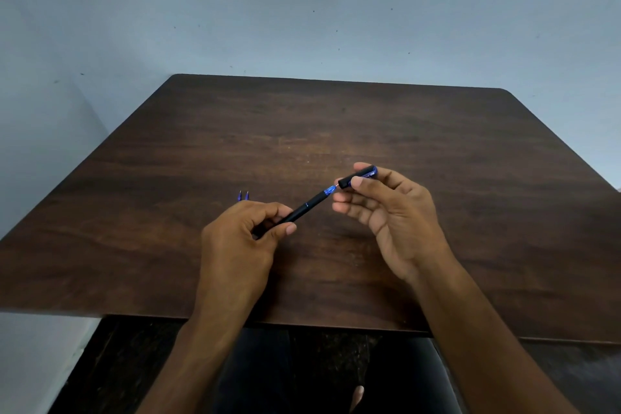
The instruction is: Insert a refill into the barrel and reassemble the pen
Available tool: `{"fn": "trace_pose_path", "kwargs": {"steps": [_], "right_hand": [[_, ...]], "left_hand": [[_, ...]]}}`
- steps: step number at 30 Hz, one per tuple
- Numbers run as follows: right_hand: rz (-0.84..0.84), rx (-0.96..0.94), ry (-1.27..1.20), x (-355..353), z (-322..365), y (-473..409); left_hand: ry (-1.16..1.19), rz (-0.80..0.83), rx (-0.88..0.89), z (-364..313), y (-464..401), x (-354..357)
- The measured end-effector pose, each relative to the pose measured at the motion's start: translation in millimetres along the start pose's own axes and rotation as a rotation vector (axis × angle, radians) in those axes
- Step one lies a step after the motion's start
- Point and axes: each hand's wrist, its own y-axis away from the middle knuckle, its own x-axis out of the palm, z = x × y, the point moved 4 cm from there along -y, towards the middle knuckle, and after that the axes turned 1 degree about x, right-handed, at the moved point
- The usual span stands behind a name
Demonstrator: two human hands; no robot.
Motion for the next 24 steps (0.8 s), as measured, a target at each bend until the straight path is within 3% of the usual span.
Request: {"fn": "trace_pose_path", "kwargs": {"steps": [15, 24], "right_hand": [[0.008, -0.136, 0.234, 4.9, -1.2, 9.1], [-0.077, -0.250, 0.267, -1.5, -0.4, 12.0]], "left_hand": [[-0.018, -0.014, 0.064, -8.2, 1.2, 4.8], [0.009, -0.026, -0.011, -7.3, 1.9, 7.1]]}}
